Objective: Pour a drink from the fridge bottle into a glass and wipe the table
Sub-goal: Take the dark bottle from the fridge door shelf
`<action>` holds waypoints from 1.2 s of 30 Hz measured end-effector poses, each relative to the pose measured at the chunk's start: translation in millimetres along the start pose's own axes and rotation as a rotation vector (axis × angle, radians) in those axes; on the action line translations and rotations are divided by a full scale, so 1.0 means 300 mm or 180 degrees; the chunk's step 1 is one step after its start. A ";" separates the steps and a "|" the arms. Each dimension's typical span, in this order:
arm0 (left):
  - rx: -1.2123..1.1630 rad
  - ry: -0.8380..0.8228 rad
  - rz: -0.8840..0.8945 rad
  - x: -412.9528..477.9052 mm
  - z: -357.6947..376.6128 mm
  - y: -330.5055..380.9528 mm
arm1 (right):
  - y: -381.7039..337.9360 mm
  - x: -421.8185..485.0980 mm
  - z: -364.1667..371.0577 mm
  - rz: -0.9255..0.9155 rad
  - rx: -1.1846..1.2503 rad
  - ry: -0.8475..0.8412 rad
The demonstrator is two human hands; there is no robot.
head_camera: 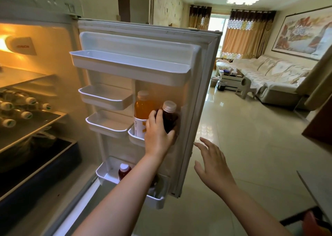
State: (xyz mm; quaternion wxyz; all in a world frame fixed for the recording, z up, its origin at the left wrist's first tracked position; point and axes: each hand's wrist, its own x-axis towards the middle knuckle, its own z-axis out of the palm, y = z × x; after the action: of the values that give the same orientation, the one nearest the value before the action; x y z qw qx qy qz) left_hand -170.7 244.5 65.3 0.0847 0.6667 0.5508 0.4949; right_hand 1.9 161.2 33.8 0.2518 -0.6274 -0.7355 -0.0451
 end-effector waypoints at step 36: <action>0.0243 -0.1318 0.0712 -0.210 0.859 0.320 | 1.051 -0.063 -0.131 0.0329 -0.0030 -0.0451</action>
State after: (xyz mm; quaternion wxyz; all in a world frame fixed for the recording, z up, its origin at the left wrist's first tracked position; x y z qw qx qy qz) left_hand 92.0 268.1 -35.0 0.1153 0.8136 0.4627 0.3328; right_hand 314.0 195.0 -18.6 0.1980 -0.6673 -0.7179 0.0090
